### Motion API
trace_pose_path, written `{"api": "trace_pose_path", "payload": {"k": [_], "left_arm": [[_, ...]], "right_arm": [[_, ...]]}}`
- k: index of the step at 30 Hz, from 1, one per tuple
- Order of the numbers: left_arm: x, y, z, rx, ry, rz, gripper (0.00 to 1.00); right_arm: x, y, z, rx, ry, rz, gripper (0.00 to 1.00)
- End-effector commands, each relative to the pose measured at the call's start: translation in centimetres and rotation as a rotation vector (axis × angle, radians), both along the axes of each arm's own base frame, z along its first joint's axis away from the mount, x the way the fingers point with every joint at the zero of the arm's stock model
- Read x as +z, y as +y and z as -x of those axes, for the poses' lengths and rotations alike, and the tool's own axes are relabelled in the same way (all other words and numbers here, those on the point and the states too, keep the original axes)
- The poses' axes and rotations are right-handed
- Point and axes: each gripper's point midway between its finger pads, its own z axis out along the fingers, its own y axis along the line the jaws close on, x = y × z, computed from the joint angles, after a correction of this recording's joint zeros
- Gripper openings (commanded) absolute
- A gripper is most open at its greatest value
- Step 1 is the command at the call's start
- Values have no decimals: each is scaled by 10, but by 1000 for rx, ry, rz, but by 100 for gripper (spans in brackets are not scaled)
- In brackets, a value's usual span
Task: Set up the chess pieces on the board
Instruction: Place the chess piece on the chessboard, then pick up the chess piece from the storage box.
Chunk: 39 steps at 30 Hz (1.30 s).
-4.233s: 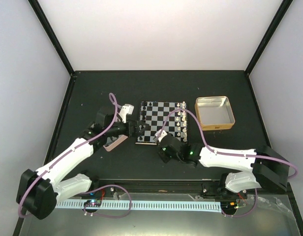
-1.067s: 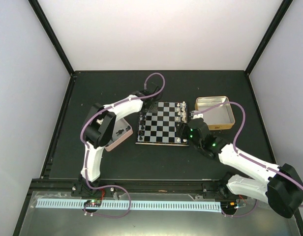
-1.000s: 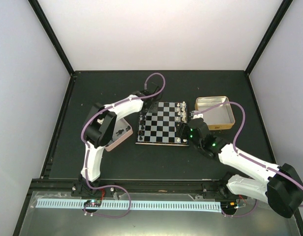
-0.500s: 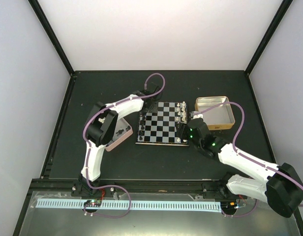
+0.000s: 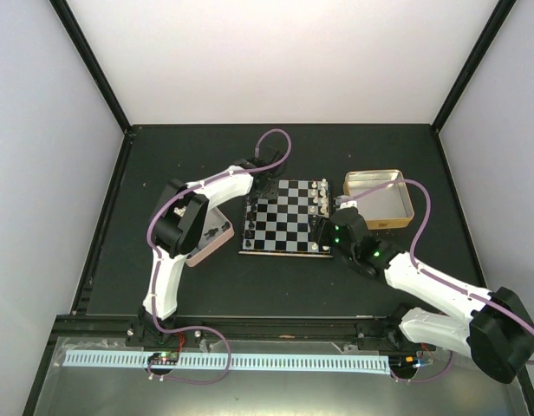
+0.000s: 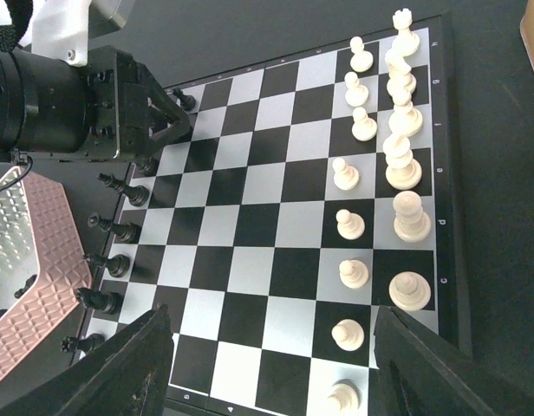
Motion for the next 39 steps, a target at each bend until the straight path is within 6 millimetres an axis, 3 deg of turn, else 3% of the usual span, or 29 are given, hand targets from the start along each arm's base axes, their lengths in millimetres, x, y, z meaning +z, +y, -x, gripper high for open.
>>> {"api": "trace_pose_path", "payload": {"k": [1,11,18,21,25,31,34,39], "left_arm": [[33,-8,-5,-36,-39,50,27],[88,-4,17,-56,-88,140,33],[117,36,57,16,-116,159,43],[112,68,78,83,-97,158,45],[97,119,108,199,-57,160,55],[54,181,158,395,52,142,63],[33,199,171,483,102,135,60],[11,204,177,512,160,147,50]], "right_arm": [[14,3,-7,-4,-25,-25,64],[21,5,-6,2,-33,-44,64],[22,8,-7,13,-34,-51,64],[22,10,-7,20,-30,-52,64],[21,14,-9,32,-24,-48,64],[17,21,-12,51,-7,-46,64],[14,26,-13,64,6,-51,64],[10,29,-14,74,20,-45,64]]}}
